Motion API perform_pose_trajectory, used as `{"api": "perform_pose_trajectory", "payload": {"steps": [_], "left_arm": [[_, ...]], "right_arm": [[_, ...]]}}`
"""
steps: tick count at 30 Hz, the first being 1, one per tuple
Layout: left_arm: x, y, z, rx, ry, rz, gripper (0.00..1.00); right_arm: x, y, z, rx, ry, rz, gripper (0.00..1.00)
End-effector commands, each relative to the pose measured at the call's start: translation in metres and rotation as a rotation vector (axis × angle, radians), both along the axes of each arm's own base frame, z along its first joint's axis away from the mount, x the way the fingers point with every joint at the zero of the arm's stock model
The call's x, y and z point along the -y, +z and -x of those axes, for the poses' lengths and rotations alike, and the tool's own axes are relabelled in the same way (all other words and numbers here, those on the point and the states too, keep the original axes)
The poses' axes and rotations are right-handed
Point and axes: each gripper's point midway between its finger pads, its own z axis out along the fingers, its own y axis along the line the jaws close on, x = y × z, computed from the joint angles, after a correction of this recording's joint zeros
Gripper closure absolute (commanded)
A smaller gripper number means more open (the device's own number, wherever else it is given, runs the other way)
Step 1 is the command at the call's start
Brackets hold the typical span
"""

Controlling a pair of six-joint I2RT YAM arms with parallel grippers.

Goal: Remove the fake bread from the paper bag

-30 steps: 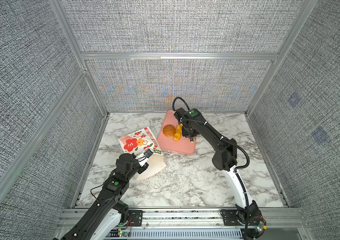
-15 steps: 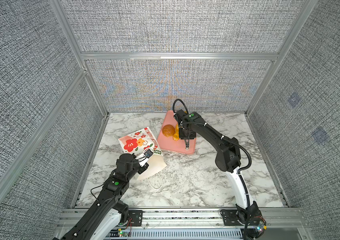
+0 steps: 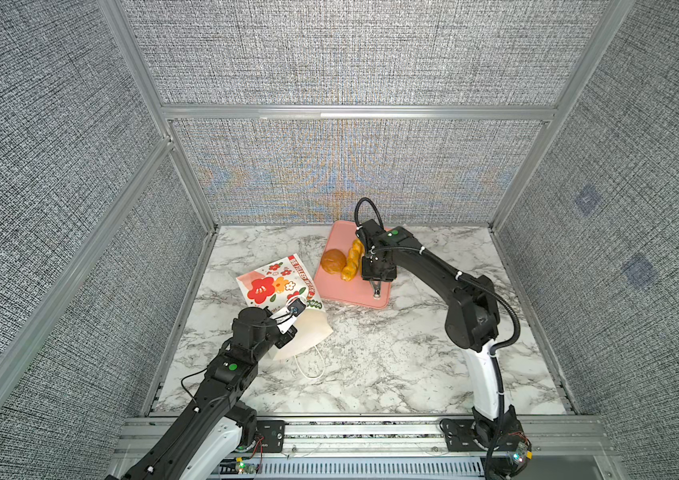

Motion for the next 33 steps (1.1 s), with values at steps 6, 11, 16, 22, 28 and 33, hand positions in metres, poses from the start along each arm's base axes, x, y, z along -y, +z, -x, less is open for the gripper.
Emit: {"api": "perform_pose_trajectory", "payload": {"steps": [6, 11, 16, 22, 28, 33], "left_arm": [[0.003, 0.002, 0.0, 0.004, -0.012, 0.016, 1.0], [0.003, 0.001, 0.001, 0.003, -0.014, 0.014, 1.0], [0.004, 0.001, 0.001, 0.002, -0.015, 0.013, 1.0], [0.005, -0.001, 0.001, -0.002, -0.018, 0.014, 1.0], [0.005, -0.003, 0.001, -0.009, -0.016, 0.008, 1.0], [0.003, -0.006, 0.0, -0.016, -0.009, 0.001, 1.0]], "right_arm": [[0.006, 0.021, 0.005, 0.04, -0.006, -0.219, 0.47], [0.012, 0.031, 0.01, 0.063, -0.021, -0.391, 0.44], [0.016, 0.044, 0.011, 0.11, -0.014, -0.594, 0.44], [0.039, 0.046, 0.013, 0.149, 0.003, -0.762, 0.46], [0.065, 0.034, 0.013, 0.164, 0.006, -0.832, 0.53], [0.077, 0.021, 0.01, 0.162, 0.017, -0.898, 0.58]]}}
